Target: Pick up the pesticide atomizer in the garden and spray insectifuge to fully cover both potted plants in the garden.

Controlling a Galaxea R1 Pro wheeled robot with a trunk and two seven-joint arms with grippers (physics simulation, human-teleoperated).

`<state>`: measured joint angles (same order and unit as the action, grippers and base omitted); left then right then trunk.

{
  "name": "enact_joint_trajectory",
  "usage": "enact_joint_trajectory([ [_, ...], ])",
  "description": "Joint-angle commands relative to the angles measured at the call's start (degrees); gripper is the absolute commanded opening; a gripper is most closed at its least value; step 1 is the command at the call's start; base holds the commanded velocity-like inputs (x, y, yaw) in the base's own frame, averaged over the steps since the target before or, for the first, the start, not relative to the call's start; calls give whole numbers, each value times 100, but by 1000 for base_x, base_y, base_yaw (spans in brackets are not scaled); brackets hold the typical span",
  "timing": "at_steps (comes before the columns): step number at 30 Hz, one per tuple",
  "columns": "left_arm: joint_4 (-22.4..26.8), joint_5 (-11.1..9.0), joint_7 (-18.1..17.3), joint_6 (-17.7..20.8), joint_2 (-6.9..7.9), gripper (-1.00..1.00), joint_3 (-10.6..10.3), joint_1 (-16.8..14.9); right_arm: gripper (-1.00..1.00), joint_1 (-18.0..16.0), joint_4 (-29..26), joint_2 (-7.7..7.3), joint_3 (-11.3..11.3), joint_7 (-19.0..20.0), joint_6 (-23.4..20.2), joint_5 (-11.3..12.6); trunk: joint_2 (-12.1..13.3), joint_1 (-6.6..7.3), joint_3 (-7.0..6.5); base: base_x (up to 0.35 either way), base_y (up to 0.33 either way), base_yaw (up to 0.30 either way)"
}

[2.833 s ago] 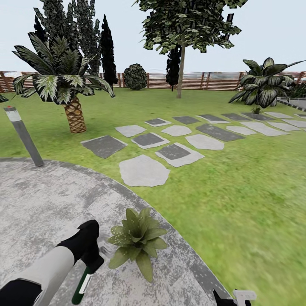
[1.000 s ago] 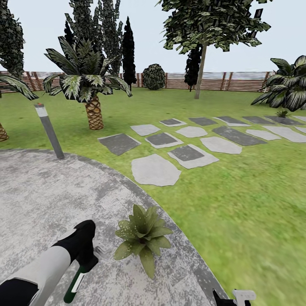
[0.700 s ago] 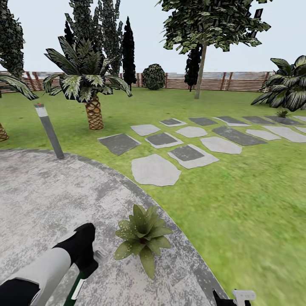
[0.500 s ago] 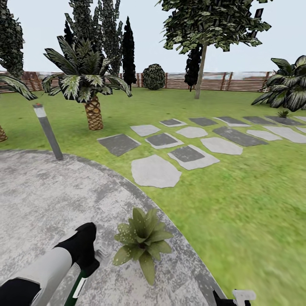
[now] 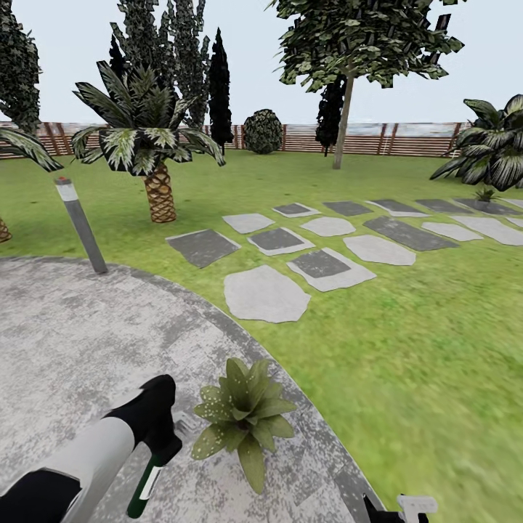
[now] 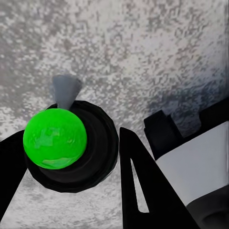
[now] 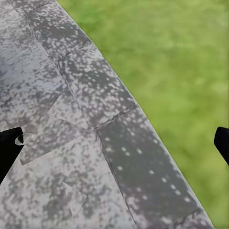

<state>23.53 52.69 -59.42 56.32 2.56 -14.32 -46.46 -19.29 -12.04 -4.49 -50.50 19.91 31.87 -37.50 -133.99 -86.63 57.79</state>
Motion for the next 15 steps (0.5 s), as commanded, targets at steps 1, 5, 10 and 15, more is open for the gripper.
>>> enact_joint_trajectory([
  [1, 11, 56, -53, 24, -21, -100, -23, -2, 100, -4, 0, 1, -48, 48, 12, -12, -2, 1, 5, 0, 0, 0],
  [5, 11, 64, -41, 28, -32, -100, -14, 8, 100, -4, 0, 1, -48, 48, 10, -12, -2, 1, 5, 0, 0, 0],
  [10, 3, 78, -17, 21, 93, -100, 6, 21, 100, -4, 0, 1, -48, 48, 12, -12, -2, 1, 5, 0, 0, 0],
  [15, -6, 64, -17, -9, 293, -100, 14, 64, 100, -4, 0, 1, -47, 48, 13, -12, -2, 1, 5, 0, 0, 125],
])
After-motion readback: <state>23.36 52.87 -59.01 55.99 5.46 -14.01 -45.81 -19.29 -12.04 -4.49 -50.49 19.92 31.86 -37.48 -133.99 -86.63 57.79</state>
